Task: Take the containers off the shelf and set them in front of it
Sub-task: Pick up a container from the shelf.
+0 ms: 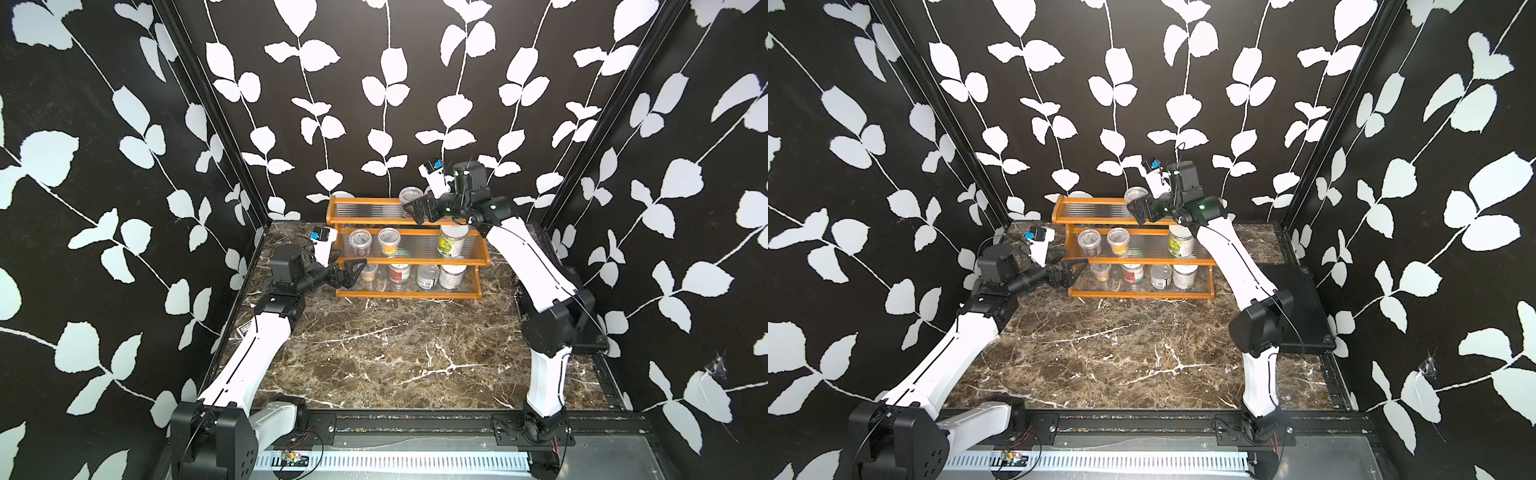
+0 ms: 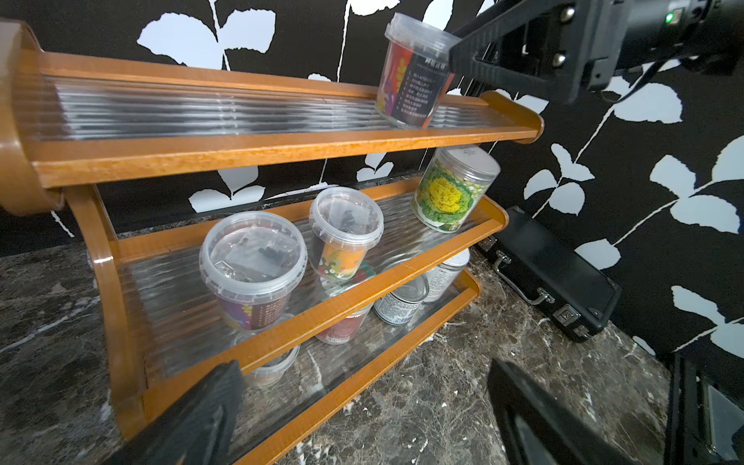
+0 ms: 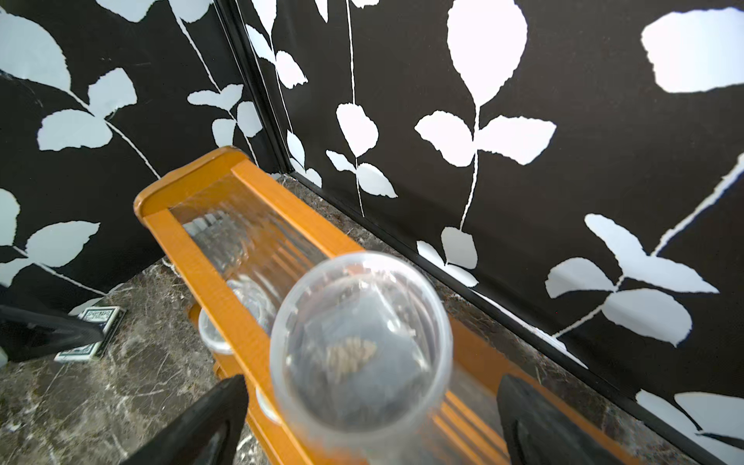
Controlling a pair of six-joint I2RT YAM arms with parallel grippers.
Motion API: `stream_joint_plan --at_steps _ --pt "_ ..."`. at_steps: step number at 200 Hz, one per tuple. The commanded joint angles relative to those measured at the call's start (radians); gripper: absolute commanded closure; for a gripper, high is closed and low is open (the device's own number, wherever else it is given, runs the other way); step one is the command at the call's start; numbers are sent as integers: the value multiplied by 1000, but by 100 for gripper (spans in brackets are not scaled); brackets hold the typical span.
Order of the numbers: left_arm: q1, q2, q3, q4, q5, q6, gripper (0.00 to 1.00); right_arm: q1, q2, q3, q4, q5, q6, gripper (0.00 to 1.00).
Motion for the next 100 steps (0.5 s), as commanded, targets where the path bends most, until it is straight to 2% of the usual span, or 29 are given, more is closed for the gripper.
stream_joint_plan --at_steps 1,25,48,72,100 --pt "3 0 37 -17 5 22 2 8 42 115 -31 8 -9 0" --pt "3 4 41 -22 5 25 2 12 74 138 -19 3 -3 0" --pt "4 12 45 -27 5 28 2 17 94 154 1 0 6 6" --pt "3 17 52 -41 9 36 2 17 108 174 10 -5 12 21" --pt "4 14 55 -50 8 44 2 18 107 174 24 -7 12 32"
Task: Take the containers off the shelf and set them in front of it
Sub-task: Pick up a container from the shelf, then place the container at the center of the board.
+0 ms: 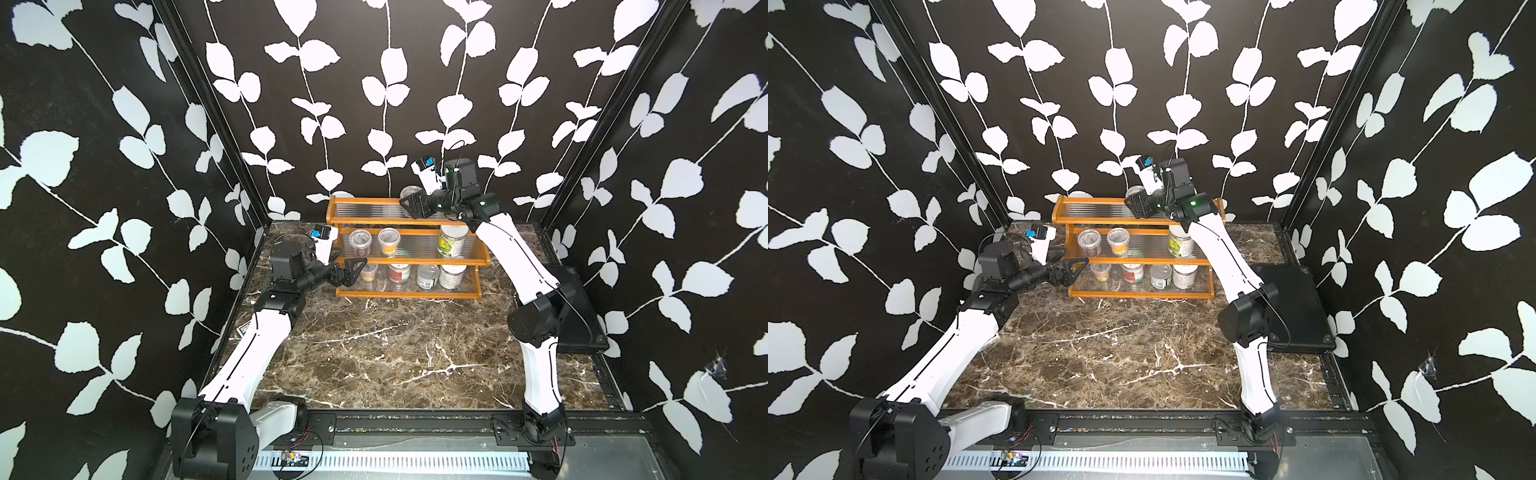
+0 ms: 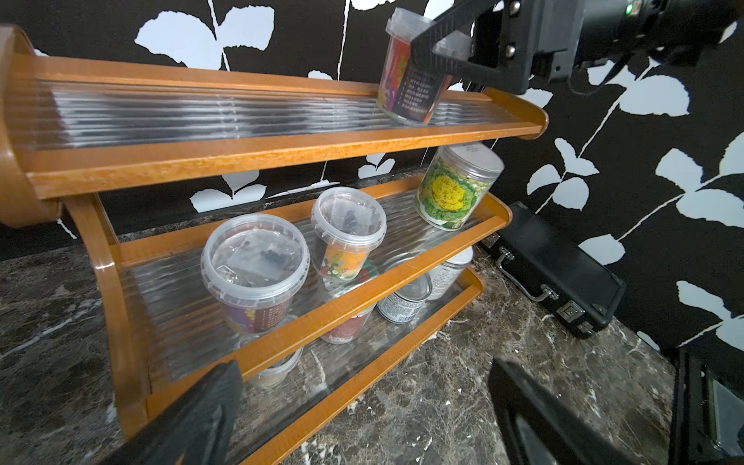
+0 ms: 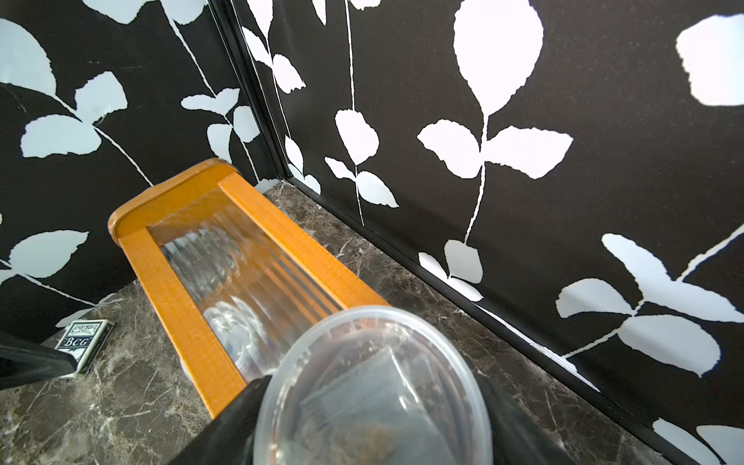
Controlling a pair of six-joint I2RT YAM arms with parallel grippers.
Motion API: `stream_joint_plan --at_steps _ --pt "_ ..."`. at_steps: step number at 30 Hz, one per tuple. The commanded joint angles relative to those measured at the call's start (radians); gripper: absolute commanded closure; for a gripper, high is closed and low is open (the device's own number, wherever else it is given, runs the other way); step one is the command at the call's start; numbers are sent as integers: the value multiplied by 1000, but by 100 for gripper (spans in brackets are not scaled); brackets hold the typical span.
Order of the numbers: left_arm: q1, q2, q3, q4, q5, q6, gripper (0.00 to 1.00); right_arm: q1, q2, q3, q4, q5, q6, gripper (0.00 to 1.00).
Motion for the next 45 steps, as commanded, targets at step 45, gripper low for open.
stream_joint_plan --at_steps 45 --pt "3 -55 172 -440 -169 236 1 427 -468 -1300 798 -182 -133 45"
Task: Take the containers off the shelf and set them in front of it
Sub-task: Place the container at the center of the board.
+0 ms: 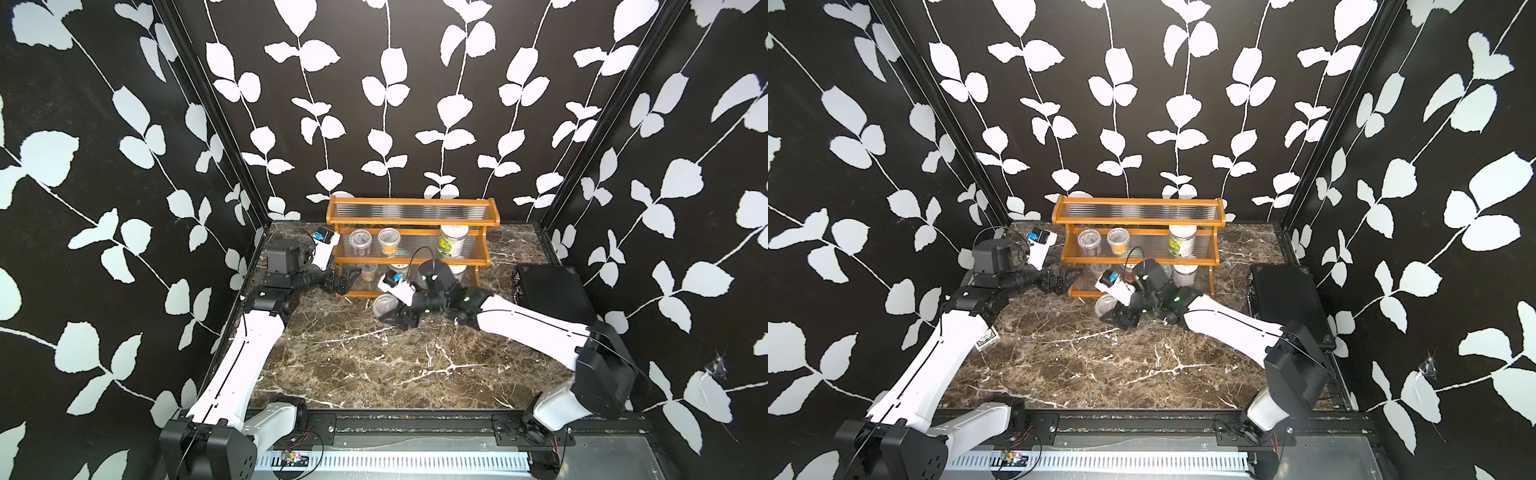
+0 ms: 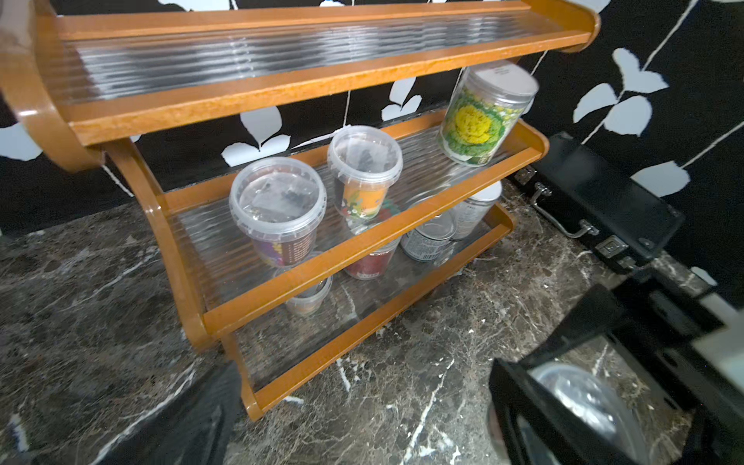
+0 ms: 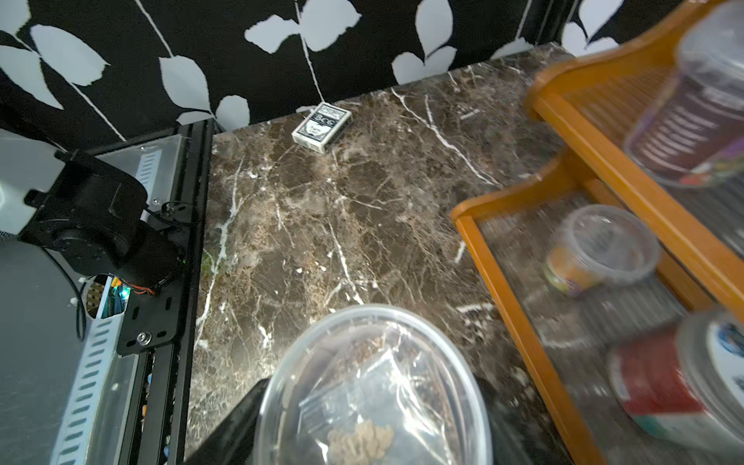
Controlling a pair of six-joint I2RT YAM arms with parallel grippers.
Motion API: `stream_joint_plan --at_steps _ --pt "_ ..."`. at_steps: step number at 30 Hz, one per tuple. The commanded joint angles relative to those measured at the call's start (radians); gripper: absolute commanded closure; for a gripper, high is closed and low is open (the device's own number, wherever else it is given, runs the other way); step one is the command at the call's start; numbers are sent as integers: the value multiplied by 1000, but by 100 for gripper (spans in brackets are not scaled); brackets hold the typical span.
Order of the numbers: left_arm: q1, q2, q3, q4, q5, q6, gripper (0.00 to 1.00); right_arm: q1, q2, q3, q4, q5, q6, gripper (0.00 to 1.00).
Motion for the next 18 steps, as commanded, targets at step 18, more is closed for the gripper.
stream_joint_plan --at_steps 18 --pt "12 25 94 -89 -148 24 2 83 451 108 393 61 6 45"
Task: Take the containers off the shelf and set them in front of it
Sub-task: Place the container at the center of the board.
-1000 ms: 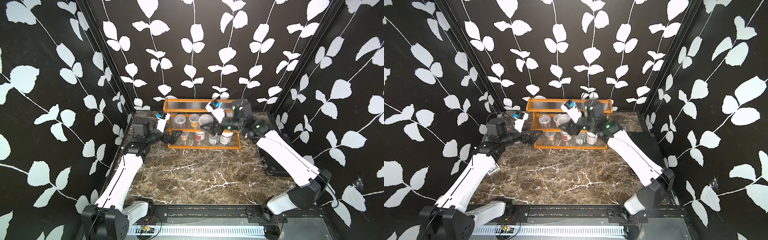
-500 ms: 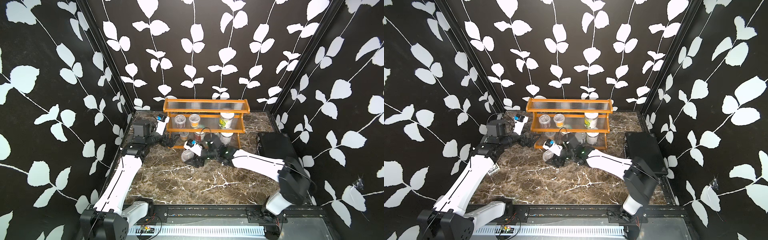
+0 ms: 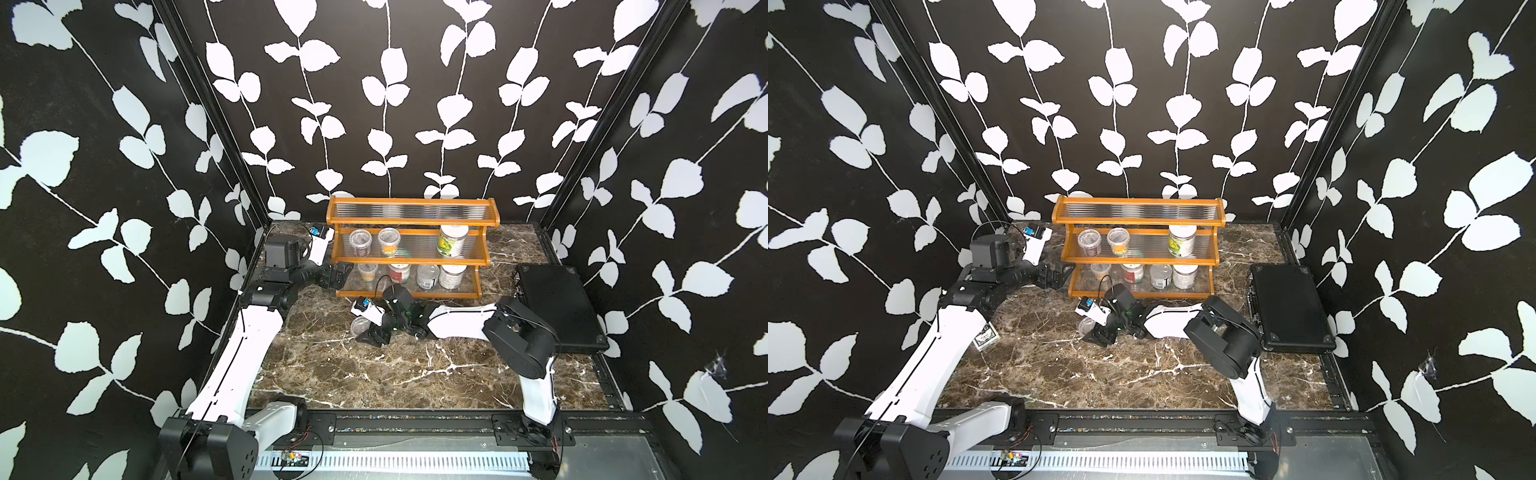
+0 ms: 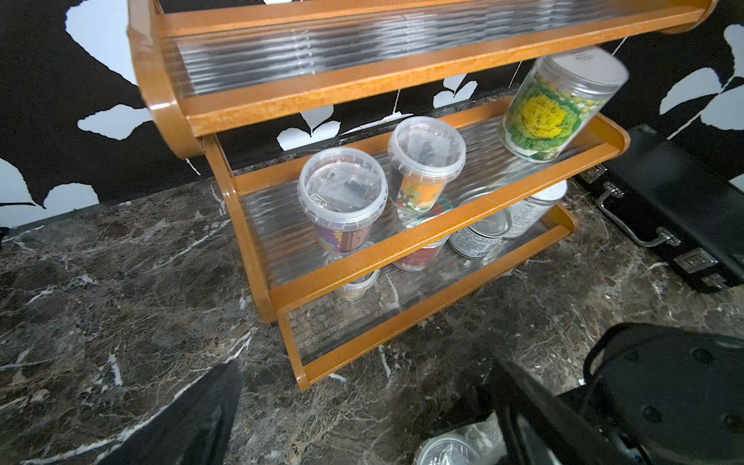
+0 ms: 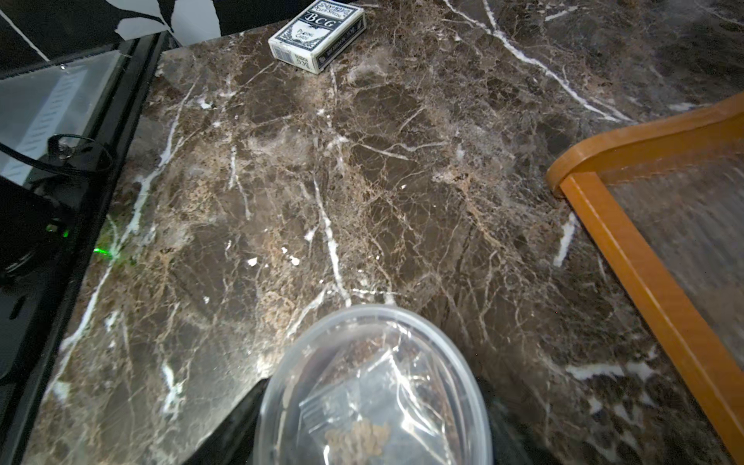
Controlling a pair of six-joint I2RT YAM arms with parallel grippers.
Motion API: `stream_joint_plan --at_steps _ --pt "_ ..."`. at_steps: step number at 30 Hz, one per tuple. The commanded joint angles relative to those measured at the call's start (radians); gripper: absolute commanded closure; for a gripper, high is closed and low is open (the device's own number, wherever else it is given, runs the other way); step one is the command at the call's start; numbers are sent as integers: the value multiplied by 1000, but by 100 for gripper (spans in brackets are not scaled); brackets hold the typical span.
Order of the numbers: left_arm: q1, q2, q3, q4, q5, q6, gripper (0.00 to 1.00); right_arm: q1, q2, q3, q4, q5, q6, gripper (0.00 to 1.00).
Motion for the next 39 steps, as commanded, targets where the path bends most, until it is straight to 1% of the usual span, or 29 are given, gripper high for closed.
stream_joint_plan --at_steps 1,6,11,16,21,24,27,32,35,39 --pt "8 3 27 -23 -12 12 2 9 31 61 88 40 5 45" --pt "9 0 24 -22 -12 14 1 13 65 94 98 14 25 45" --pt "11 -1 19 -26 -9 20 1 20 60 69 101 -10 33 43" --pt "13 4 13 -20 -2 17 1 24 79 69 86 3 32 40" --pt "13 -1 4 -23 -3 23 1 22 89 79 60 97 0 40" --pt "14 -9 -6 -23 -5 22 1 15 98 85 69 120 13 39" --pt "15 -10 -13 -25 -3 21 2 12 111 102 63 124 24 39" --pt "16 -13 -14 -29 -3 23 1 11 128 117 67 95 49 36" --pt "16 -11 -13 -32 -1 25 1 8 125 109 76 99 58 30" --pt "17 -9 -16 -31 3 25 1 0 99 95 89 108 64 13"
